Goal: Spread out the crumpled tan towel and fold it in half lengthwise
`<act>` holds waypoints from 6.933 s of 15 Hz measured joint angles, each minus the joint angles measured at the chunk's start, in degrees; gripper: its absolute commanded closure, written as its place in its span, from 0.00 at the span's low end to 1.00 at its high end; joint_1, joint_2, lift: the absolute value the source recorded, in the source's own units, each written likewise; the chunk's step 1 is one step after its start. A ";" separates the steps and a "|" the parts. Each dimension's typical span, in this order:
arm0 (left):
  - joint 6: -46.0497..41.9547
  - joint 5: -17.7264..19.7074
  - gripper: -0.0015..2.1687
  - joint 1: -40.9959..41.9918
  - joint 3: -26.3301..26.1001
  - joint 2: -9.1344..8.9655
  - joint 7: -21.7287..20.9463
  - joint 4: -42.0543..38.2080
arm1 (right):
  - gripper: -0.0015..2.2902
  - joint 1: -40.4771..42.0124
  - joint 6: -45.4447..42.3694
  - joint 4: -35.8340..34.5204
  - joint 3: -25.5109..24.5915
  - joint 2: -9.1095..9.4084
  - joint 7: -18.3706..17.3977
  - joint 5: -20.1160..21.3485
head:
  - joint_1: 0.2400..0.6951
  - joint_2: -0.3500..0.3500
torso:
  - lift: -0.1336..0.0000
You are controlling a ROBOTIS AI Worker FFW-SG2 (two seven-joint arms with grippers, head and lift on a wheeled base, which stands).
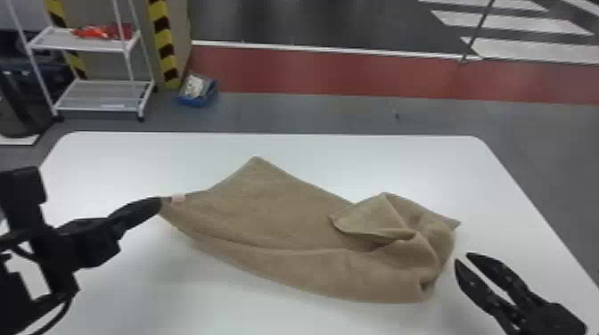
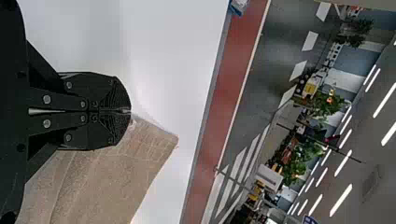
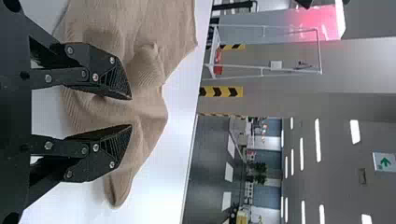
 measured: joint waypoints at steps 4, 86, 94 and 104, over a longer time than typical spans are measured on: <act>0.01 0.36 0.87 0.58 1.29 0.21 -0.35 -0.68 | 0.34 -0.42 3.74 -1.17 -8.60 1.89 0.54 -7.48 | 1.00 0.15 | 0.06; 23.20 0.30 0.87 -2.47 13.60 0.52 1.78 -8.78 | 0.53 -27.00 22.91 3.75 -0.76 -1.80 -15.07 3.94 | 1.00 0.27 | 0.06; 8.03 -0.07 0.87 -30.66 1.53 2.65 5.11 18.56 | 0.53 -57.48 0.26 35.92 10.25 -1.83 -12.10 6.88 | 0.63 0.38 | 0.06; 0.00 8.86 0.87 -18.03 2.40 5.24 5.02 9.30 | 0.53 -46.62 -8.52 36.14 9.69 -7.08 -2.05 -3.05 | 0.76 0.33 | 0.06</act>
